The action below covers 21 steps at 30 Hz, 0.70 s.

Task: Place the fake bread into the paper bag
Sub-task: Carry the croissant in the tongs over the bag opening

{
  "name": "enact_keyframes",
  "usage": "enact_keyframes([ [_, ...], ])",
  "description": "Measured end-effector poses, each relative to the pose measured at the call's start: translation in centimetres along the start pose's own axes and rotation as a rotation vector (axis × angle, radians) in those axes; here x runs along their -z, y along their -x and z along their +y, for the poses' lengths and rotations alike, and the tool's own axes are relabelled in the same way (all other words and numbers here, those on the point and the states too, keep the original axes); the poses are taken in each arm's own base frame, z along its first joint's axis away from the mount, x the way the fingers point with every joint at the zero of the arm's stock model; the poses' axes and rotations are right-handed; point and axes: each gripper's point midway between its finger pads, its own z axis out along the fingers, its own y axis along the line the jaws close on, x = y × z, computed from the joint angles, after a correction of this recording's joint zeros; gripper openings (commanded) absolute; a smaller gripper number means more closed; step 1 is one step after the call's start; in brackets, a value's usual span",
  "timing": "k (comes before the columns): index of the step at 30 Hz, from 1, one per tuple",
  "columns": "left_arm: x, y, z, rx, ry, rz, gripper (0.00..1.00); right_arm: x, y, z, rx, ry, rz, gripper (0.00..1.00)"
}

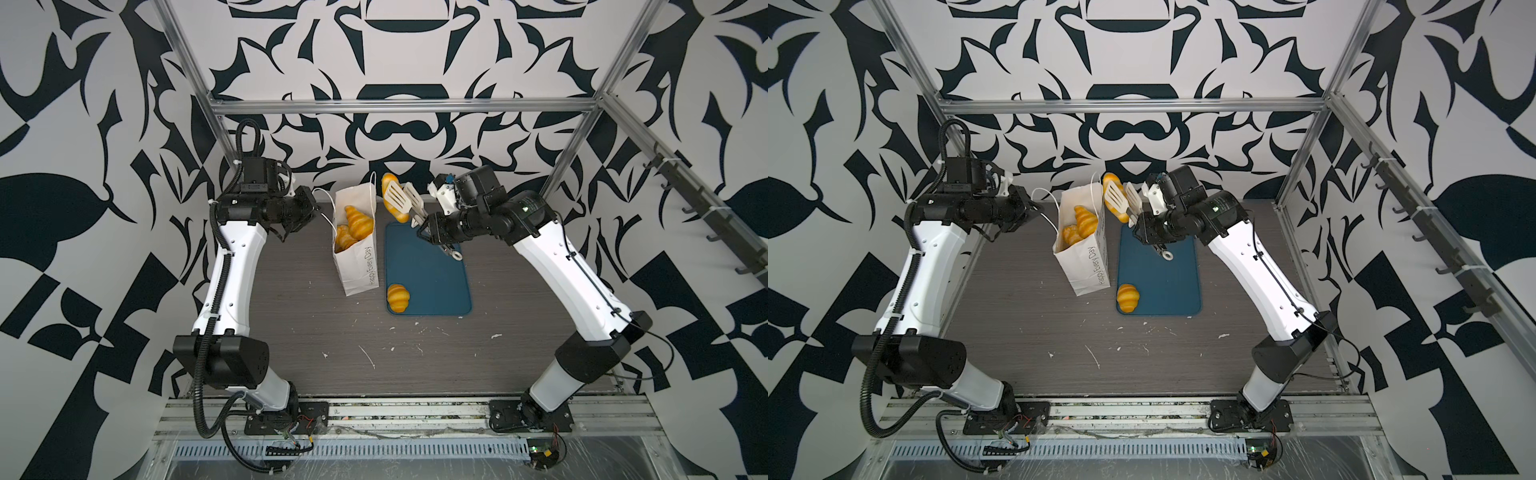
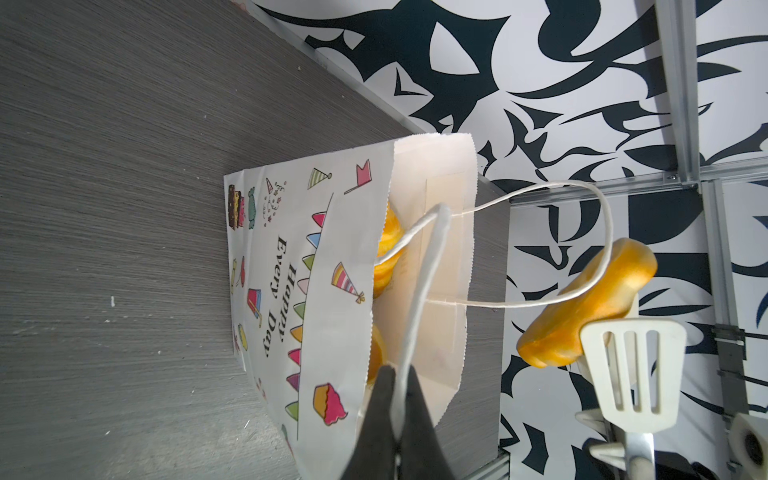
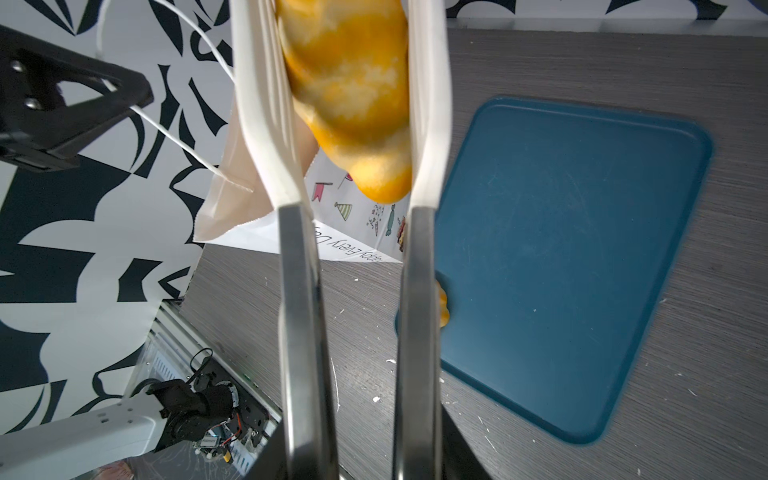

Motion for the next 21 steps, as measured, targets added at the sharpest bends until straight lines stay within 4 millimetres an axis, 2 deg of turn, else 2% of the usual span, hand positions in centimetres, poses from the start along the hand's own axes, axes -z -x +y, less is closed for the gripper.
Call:
enact_keyframes([
  [9, 0.0, 0.0, 0.0, 0.001, 0.001, 0.001, 0.0, 0.5, 1.0, 2.3, -0.003, 0.115, -0.031, 0.41],
  [21, 0.0, 0.0, 0.0, 0.001, 0.001, 0.001, 0.0, 2.6, 3.0, 6.1, 0.035, 0.259, -0.094, 0.41],
])
